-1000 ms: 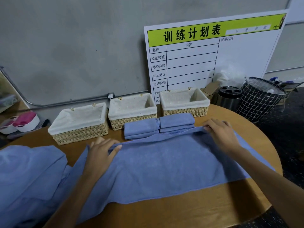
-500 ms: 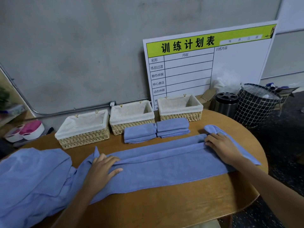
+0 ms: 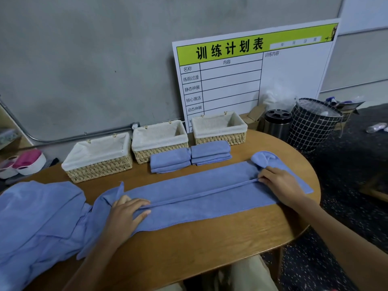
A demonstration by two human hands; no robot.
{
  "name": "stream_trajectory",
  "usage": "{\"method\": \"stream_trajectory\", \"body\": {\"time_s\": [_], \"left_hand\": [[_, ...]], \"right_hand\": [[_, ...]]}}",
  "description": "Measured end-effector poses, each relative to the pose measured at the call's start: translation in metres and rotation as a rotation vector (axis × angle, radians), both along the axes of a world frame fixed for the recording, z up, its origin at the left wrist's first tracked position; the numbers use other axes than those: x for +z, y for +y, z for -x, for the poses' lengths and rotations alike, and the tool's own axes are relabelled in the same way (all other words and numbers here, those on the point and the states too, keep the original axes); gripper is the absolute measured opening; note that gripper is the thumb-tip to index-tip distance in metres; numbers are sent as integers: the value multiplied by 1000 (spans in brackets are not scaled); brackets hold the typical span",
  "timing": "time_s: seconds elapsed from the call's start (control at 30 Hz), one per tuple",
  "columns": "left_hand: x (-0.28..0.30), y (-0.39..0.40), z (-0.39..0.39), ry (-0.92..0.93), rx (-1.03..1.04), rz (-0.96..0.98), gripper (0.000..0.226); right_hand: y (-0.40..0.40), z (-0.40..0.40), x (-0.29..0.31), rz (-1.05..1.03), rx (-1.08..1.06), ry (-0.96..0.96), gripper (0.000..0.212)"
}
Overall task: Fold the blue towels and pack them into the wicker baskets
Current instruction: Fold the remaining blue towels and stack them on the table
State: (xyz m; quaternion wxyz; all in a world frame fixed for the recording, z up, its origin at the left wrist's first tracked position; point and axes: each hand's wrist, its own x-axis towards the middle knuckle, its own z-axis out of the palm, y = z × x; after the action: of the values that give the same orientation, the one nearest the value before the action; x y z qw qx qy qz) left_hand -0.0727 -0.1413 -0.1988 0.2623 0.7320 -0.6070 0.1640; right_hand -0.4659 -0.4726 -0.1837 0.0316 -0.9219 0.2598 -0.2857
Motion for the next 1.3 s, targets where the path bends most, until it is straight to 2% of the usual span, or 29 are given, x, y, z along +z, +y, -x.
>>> {"method": "stream_trajectory", "body": {"time_s": [0.1,0.17,0.27,0.33,0.43,0.67,0.9,1.17,1.3], "left_hand": [[15,0,10,69,8,114,59],[24,7,19,40,-19,167,57],[12,23,26,16,-61,92,53],[1,30,24,55,-61,33,52],[1,28,22,19,-51,4,52],[3,31,29,8,-69,66,49],[1,37,29,-139,-10,-7,59],[9,45,35,-215,169,-65,71],[15,46,38,-201,215,-85,74]], "right_hand": [[6,-2,12,36,-55,-52,34],[15,5,17,69,-69,-89,29],[21,23,9,117,-8,-54,28],[21,31,-2,85,22,-20,30],[17,31,-10,71,34,26,32],[19,35,-11,105,-14,-15,30],[22,36,-9,95,-7,6,31],[30,35,-6,240,-139,-16,45],[33,35,-4,320,-238,11,44]]}}
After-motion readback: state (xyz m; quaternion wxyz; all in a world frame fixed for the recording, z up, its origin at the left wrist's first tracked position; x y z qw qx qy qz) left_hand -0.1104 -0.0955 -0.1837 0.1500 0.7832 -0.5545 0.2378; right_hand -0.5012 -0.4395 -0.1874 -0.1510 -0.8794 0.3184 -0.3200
